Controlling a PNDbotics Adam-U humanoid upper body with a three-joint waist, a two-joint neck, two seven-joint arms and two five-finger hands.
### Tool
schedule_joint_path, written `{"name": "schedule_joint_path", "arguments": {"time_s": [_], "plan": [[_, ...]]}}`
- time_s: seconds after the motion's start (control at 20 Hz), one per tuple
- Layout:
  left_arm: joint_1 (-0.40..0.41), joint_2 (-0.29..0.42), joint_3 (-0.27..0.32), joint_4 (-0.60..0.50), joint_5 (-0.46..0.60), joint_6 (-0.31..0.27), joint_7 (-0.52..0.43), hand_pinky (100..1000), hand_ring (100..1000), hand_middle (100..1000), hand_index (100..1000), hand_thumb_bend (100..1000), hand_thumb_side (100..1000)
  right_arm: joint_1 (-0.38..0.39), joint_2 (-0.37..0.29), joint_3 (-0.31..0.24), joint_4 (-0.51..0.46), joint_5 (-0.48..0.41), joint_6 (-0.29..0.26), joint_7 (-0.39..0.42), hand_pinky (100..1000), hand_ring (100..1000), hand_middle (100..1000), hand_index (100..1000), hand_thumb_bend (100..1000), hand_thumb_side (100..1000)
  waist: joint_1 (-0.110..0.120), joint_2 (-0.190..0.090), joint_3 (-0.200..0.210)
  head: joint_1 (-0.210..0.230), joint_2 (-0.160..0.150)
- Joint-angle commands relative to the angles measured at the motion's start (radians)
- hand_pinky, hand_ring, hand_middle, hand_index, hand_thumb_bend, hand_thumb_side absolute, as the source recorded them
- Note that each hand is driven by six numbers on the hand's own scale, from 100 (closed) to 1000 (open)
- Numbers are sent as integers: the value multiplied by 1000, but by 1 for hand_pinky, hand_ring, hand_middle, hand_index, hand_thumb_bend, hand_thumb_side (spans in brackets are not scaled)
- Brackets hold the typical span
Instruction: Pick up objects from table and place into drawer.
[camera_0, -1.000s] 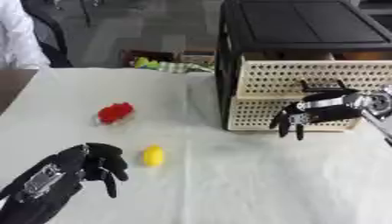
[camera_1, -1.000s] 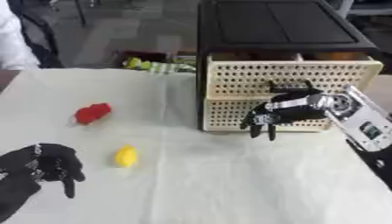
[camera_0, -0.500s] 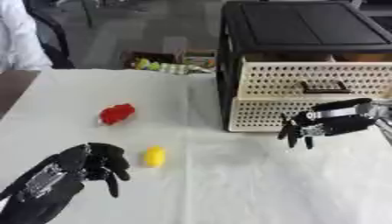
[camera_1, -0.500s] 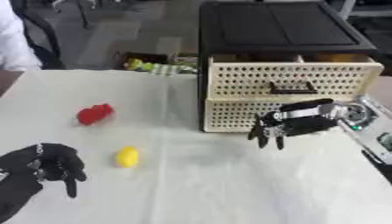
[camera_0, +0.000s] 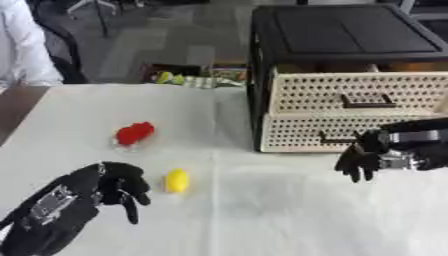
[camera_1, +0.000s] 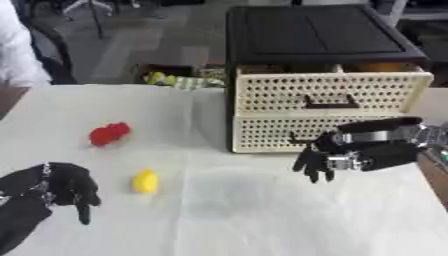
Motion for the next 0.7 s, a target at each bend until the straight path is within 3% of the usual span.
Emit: {"name": "schedule_joint_path", "arguments": {"time_s": [0.05,0.2,0.35,0.7], "plan": [[0,13,14,-14,6,-9,9,488,645,647,812,100,944,3,-26,-101,-93,-112,17,-1,624,785,535,824,100,1000,2,-25,-4,7,10],[3,11,17,-14,10,-12,15,488,645,646,811,100,941,13,-4,-172,-143,-199,25,-18,668,792,526,816,100,1000,8,-30,-8,12,15],[5,10,20,-14,15,-17,22,487,643,645,811,100,936,21,18,-215,-187,-265,31,-96,689,791,521,810,100,1000,14,-34,-12,13,21],[7,5,31,-14,24,-36,53,486,635,643,811,100,922,21,116,-278,-291,-350,9,-490,690,762,532,800,100,1000,27,-38,-18,24,39]]}}
